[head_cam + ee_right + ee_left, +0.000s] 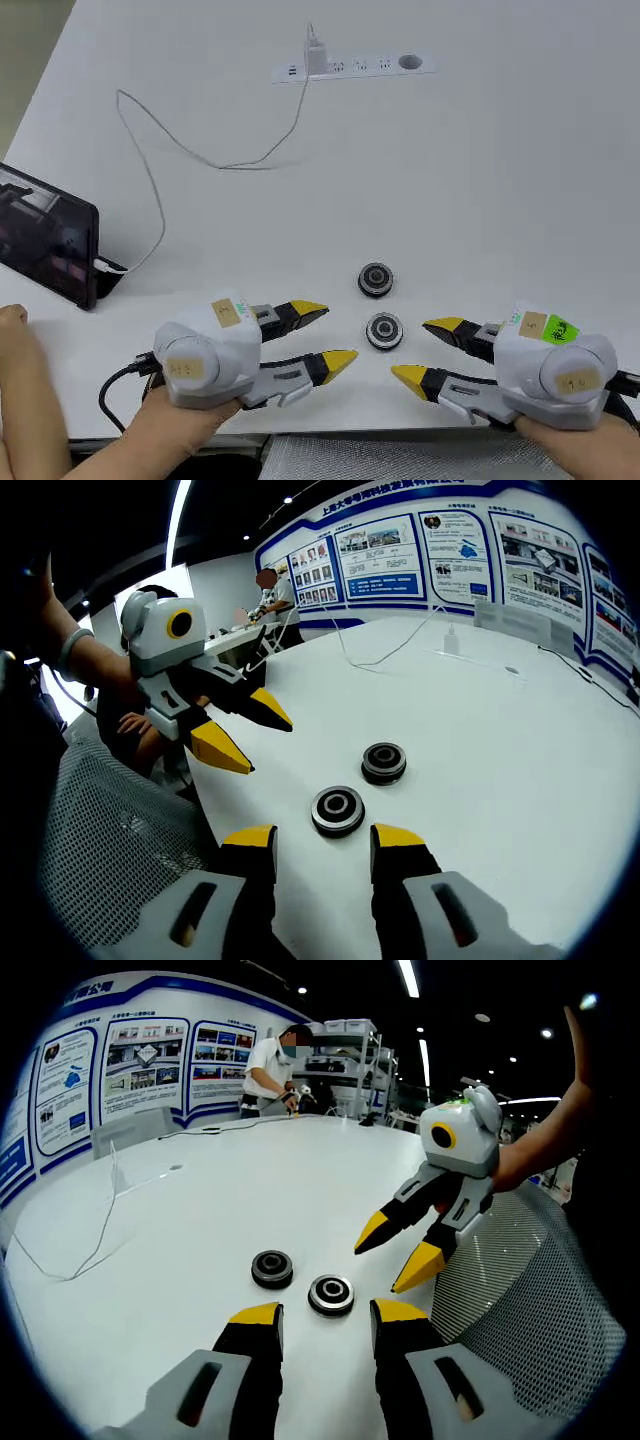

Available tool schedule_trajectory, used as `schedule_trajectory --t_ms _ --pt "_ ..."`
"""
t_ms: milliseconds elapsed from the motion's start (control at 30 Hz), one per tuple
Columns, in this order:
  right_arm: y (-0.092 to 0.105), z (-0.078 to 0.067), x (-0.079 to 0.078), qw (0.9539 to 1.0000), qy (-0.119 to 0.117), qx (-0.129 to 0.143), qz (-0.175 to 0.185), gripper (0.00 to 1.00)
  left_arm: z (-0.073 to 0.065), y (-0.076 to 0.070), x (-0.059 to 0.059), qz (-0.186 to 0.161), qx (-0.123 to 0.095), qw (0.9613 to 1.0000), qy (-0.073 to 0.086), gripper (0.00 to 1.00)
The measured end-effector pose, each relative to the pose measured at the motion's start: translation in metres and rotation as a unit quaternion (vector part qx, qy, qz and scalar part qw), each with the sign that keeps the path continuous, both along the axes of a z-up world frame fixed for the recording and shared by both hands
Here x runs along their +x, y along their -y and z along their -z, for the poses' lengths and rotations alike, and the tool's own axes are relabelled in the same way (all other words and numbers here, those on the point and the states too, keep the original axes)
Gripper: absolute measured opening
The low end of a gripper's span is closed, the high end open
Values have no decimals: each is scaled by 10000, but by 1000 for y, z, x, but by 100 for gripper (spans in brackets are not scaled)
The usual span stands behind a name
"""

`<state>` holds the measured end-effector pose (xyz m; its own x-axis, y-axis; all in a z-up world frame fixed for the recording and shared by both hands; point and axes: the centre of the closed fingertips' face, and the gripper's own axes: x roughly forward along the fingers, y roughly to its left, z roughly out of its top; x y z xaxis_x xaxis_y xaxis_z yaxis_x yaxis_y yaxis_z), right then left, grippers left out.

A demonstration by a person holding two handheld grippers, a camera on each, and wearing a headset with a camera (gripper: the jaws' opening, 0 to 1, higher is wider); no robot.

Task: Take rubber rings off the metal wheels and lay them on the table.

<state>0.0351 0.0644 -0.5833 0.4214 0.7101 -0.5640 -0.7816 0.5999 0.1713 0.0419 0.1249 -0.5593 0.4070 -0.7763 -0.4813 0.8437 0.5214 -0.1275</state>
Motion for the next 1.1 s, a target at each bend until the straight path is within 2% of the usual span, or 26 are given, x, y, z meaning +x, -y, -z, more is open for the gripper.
schedule_trajectory --t_ms 167,767,1100 --pt "1 1 3 9999 -31 49 91 30 4 8 4 118 57 9999 -15 33" --pt "1 6 15 9993 -112 228 279 18 17 34 14 515 345 9981 46 20" --pt "4 12 16 9985 -228 311 387 18 32 43 15 795 761 9938 128 15"
